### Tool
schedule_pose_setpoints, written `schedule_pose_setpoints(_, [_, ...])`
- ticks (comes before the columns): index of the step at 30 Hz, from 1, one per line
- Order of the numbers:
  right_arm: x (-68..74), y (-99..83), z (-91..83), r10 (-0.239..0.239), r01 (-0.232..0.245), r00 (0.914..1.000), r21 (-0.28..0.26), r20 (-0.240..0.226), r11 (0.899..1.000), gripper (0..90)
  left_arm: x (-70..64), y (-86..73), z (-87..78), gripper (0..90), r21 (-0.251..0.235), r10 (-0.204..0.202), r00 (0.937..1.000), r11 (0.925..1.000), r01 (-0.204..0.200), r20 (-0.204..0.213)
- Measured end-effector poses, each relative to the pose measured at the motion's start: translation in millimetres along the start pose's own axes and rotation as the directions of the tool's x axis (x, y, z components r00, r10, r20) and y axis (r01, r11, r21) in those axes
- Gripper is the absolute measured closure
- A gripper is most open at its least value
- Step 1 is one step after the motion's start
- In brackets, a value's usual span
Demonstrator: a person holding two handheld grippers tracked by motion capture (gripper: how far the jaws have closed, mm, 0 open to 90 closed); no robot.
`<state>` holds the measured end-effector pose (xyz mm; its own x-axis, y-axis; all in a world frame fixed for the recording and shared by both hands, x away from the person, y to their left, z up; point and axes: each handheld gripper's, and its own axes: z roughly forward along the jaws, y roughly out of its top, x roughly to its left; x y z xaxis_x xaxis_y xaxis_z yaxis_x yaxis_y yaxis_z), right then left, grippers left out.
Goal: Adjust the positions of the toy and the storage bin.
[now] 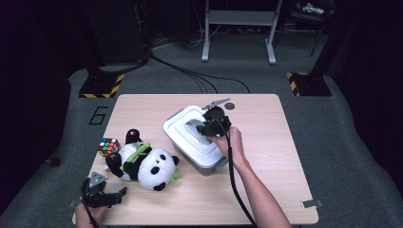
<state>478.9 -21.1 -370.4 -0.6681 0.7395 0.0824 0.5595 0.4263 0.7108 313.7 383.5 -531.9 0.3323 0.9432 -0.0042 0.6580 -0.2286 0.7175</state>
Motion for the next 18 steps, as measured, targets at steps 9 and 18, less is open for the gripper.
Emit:
schedule_pose_setpoints(9, [5.9,3.6,4.4,0.005,-0.005,1.0,0.001,0.009,1.0,66.5,0.0,0.0,0.1,0.4,-0.001,0.001,1.0,1.0,-0.001,-0.001])
schedule_pose_setpoints(18, [7.7,4.7,5.4,-0.009,0.009,0.9998,-0.001,0.016,1.0,66.6,-0.3,-0.1,0.6,0.5,-0.008,-0.006,1.0,1.0,0.006,-0.002])
